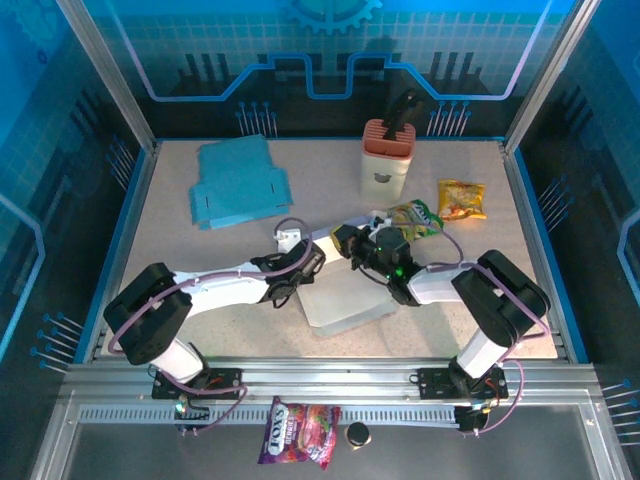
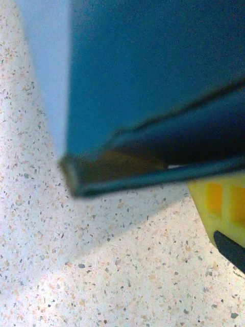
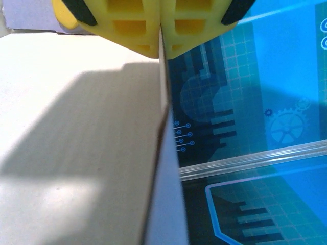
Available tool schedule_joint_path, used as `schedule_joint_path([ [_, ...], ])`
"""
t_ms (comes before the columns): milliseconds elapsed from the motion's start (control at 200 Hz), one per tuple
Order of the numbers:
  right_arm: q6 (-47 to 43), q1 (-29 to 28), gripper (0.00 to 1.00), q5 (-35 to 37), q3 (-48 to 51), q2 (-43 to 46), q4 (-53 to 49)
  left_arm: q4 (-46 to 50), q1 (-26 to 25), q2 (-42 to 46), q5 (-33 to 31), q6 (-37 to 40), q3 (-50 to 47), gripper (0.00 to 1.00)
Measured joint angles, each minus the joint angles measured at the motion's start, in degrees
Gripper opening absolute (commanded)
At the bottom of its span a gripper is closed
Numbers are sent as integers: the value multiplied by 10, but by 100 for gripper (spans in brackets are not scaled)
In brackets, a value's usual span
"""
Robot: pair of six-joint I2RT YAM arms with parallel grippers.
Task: Fold the paper box
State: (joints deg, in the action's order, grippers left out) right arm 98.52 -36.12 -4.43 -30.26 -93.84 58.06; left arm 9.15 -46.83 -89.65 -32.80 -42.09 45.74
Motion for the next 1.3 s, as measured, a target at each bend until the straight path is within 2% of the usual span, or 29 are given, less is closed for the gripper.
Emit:
schedule_joint_path([
  [170,-7,-4,0,-7,45,-2,82,-9,-27,-1,-32,6,-8,19],
  [460,-6,-4,0,-11,91,-25,186,-15,-57,-16,-80,9,-9,18],
  [570,-6,-4,0,-11,93,-26,191,-20,-59,-23,-92,13,-8,13],
  [665,-6,-4,0,-10,93,-26,191,-19,-60,-29,-103,13,-4,0],
  [855,1,-3,0,-2,93,-24,188,-6,-60,-47,-120,1,15,0],
  [956,5,-3,20,-2,93,-10,169,0,-61,-49,-126,-1,18,0],
  [1066,4,-6,51,-21,93,27,114,0,-62,-49,-135,1,23,0],
  [1221,-20,1,73,-31,90,152,-26,-3,-62,-44,-150,32,24,0],
  [1301,-46,24,79,-34,65,254,-154,-11,-56,-23,-146,64,21,0],
])
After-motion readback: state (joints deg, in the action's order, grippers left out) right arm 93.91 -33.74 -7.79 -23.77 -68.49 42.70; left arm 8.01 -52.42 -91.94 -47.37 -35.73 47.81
